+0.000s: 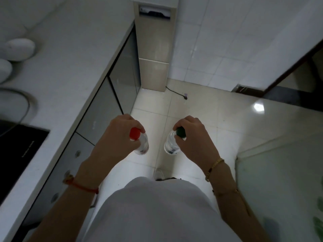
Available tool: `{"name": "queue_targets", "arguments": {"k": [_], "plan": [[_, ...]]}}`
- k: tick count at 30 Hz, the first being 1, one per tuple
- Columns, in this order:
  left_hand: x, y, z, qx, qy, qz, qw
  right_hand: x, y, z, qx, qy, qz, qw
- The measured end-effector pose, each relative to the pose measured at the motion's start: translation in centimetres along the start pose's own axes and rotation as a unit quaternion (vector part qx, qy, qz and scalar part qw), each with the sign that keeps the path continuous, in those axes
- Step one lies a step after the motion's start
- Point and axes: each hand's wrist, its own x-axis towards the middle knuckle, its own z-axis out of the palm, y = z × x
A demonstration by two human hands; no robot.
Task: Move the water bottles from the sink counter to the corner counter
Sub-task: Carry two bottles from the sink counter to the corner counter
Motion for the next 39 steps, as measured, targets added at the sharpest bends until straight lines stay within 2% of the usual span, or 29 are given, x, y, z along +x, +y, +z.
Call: {"name": "queue_targets", "arguments": {"k": [8, 20, 39], "plan": [[10.0, -0.1, -0.8, -0.007, 0.053, -0.040, 0.998, 12.1, 3.2, -1.7, -0.018, -0.014, -0.062, 0.998], [24.4, -3.7, -2.9, 0.002, 0.059, -0.068, 0.996, 28.1, 5.1, -0.9, -0.006, -0.042, -0.067, 0.997], [50.1, -13.3, -13.0, -0.022, 0.092, -0.108, 0.990, 60.3, -0.2, 1.6, 0.009, -0.059, -0.140, 0.988]]}}
